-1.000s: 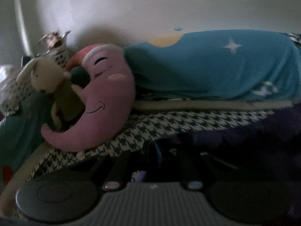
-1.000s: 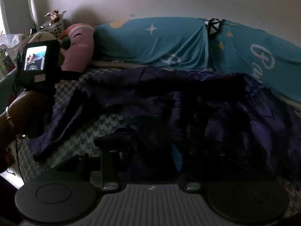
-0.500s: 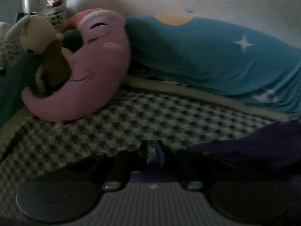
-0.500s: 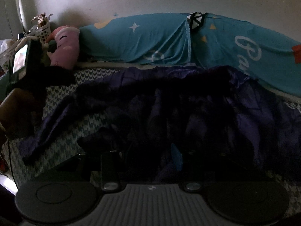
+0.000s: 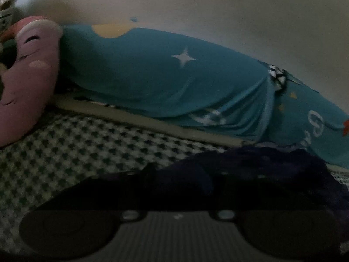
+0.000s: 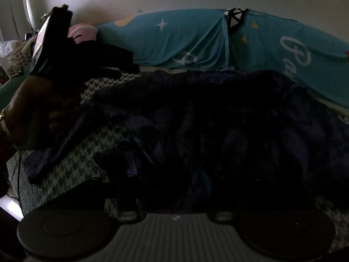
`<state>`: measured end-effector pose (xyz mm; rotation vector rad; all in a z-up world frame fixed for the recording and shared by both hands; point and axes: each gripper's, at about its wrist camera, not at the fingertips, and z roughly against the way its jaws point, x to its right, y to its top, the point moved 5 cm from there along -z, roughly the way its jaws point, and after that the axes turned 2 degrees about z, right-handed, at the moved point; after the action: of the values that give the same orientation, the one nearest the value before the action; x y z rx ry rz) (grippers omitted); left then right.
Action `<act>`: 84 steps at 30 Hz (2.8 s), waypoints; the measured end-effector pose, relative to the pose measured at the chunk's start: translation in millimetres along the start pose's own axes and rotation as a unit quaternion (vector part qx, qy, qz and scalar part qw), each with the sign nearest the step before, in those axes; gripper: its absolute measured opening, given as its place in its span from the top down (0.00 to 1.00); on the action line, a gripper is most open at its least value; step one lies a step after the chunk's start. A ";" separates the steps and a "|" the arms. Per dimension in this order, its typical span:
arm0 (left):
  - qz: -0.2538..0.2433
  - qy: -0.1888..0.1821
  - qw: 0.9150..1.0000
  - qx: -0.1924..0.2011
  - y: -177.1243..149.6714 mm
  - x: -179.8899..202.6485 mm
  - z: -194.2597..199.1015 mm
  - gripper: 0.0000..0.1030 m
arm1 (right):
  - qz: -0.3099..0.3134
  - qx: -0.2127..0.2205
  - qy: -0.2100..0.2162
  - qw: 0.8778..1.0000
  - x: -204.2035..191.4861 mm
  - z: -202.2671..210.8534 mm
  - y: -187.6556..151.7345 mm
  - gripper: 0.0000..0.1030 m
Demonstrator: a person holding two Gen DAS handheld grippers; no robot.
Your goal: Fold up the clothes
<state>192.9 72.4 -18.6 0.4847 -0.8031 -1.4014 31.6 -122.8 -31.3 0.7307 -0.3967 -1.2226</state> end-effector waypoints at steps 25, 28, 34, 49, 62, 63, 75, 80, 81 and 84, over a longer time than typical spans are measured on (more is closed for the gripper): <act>-0.117 -0.103 0.984 -0.087 4.0 67.5 -92.9 0.12 | 0.006 -0.004 0.023 1.000 -5.5 -7.7 0.4 0.56; -0.123 -0.108 0.981 -0.106 -4.0 71.1 -102.7 0.28 | 0.008 -0.003 0.023 1.000 -5.6 -7.4 -0.2 0.56; -0.135 -0.122 0.977 -0.108 -10.6 76.7 -107.1 0.76 | 0.005 -0.005 0.020 1.000 -4.8 -8.4 -1.0 0.56; -0.167 -0.005 0.986 -0.017 25.6 95.7 -110.7 0.83 | -0.015 0.013 0.002 1.000 7.0 -3.0 3.0 0.56; -0.063 -0.024 0.998 -0.005 41.7 65.2 -36.2 0.22 | 0.028 0.043 0.055 0.997 -20.9 5.1 6.3 0.56; -0.063 -0.020 0.998 -0.005 39.5 63.3 -28.8 0.22 | 0.036 0.047 0.061 0.996 -25.7 5.4 6.3 0.56; -0.027 0.028 0.998 -0.052 -10.6 19.0 20.7 0.16 | 0.126 0.050 0.110 0.985 -81.1 -10.2 -8.8 0.56; 0.006 0.048 0.997 -0.057 -27.9 -9.3 51.7 0.10 | 0.142 0.038 0.107 0.983 -96.4 -28.8 -15.1 0.56; 0.011 0.053 0.997 -0.055 -31.5 -14.9 57.2 0.06 | 0.144 0.035 0.105 0.983 -98.9 -32.6 -16.0 0.56; 0.025 0.069 0.997 -0.040 -43.1 -30.2 71.2 0.03 | 0.148 0.029 0.102 0.983 -106.0 -42.2 -18.5 0.56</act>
<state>112.0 107.1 -9.6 0.4910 -0.6416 -1.3334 12.2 -13.4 -63.2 0.8073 -0.3574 -0.8514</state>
